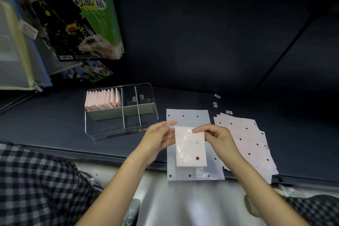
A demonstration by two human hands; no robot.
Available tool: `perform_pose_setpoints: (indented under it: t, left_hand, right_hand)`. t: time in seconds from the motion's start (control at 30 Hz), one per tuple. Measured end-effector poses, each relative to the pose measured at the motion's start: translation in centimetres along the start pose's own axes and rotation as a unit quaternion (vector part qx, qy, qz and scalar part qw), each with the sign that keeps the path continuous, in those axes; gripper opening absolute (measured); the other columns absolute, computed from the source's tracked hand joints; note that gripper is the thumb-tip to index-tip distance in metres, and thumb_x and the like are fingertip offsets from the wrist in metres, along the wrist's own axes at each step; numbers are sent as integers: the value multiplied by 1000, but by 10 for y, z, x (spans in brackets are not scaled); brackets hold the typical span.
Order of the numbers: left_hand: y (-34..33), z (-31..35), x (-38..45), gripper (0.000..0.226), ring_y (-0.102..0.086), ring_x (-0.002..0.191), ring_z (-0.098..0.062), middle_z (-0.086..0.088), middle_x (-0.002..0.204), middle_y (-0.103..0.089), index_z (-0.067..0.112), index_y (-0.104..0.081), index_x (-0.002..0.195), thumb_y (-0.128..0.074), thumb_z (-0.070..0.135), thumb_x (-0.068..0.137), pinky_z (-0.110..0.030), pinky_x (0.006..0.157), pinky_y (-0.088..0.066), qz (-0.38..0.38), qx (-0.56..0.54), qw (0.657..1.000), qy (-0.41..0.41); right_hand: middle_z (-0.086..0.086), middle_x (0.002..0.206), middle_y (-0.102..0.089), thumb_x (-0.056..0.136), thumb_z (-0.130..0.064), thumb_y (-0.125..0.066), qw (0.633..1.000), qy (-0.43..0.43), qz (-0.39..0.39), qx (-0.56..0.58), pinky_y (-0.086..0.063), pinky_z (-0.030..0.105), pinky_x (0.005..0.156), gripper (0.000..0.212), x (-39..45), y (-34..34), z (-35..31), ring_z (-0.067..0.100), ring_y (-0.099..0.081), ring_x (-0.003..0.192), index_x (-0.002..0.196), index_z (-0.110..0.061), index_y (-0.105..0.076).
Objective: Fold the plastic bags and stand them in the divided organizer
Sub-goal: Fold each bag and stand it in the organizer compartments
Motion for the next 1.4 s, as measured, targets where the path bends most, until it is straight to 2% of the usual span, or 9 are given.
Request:
perform_pose_setpoints:
  t: [0.23, 0.37, 0.53, 0.83, 0.97, 1.1, 1.23, 1.33, 1.4]
  left_hand:
    - [-12, -4, -4, 17, -63, 68, -6, 0, 80, -70, 9, -72, 87, -57, 15, 93, -15, 61, -49, 48, 62, 995, -54]
    - [-12, 2, -3, 19, -59, 70, 2, 14, 75, -68, 17, -72, 78, -58, 12, 90, -12, 67, -44, 53, 268, 946, -175]
    - [-20, 4, -5, 20, -63, 77, 4, 18, 78, -71, 27, -73, 76, -62, 17, 88, -12, 70, -46, -1, 314, 920, -234]
    - [19, 2, 8, 10, -66, 72, -13, -5, 76, -73, 18, -74, 76, -70, 10, 82, -31, 73, -56, -26, 267, 958, -102]
    - [31, 3, 14, 13, -64, 75, -13, 3, 76, -70, 17, -66, 81, -60, 12, 90, -31, 70, -54, -48, 255, 959, -114]
    - [41, 11, 22, 10, -56, 73, -7, 16, 77, -59, 27, -55, 85, -57, 21, 92, -20, 63, -45, -67, 269, 950, -144]
    - [62, 25, 35, 47, -65, 86, -10, 7, 100, -63, 37, -55, 107, -74, 7, 75, -26, 63, -55, -86, 172, 977, -88]
    - [90, 43, 55, 60, -66, 69, -9, 4, 79, -65, 31, -49, 126, -70, 0, 79, -32, 61, -58, -34, 134, 987, -76]
    - [116, 58, 70, 47, -62, 68, -11, 4, 72, -62, 27, -50, 126, -67, 11, 85, -35, 69, -56, 79, 220, 964, -127]
  right_hand:
    - [-14, 97, -72, 88, 10, -49, 999, 33, 0, -36, -47, 11, 81, 54, -3, 1, 0, 2, -64, 95, 77, -34, -77]
    - [-20, 107, -67, 94, -17, -53, 994, 13, -18, -105, -43, 11, 88, 31, -2, -1, -3, -2, -58, 102, 102, -40, -71]
    - [-1, 74, -70, 88, -31, -62, 974, 24, -62, -216, -46, 33, 72, 21, 0, -10, -4, 18, -59, 72, 71, -25, -72]
    - [-9, 61, -66, 84, -13, -67, 992, 4, 40, -117, -40, 10, 58, 27, 12, -1, -9, 0, -52, 57, 60, -26, -70]
    - [3, 68, -70, 86, -12, -66, 993, -51, -28, -107, -48, 21, 65, 12, 18, -15, -3, 9, -60, 63, 77, -11, -73]
    - [-9, 81, -75, 86, -12, -66, 988, -94, -73, -95, -55, 17, 63, 14, 30, -36, 2, 6, -70, 74, 89, -25, -71]
    - [-13, 83, -74, 87, -17, -65, 991, -120, -34, -40, -53, 16, 59, 11, 56, -54, 1, 6, -70, 78, 90, -26, -70]
    - [-10, 91, -73, 87, -17, -64, 992, -127, 1, -4, -54, 17, 60, 12, 82, -69, -4, 11, -70, 81, 90, -27, -68]
    - [-8, 92, -71, 89, -16, -62, 991, -131, 26, 10, -55, 18, 60, 11, 104, -82, -8, 12, -70, 80, 91, -25, -67]
Point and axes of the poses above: each hand's wrist, its own x-axis towards the middle knuckle, its own y-axis out of the back of the hand, z = x × y, the point moved 2 cm from there along x, towards the middle knuckle
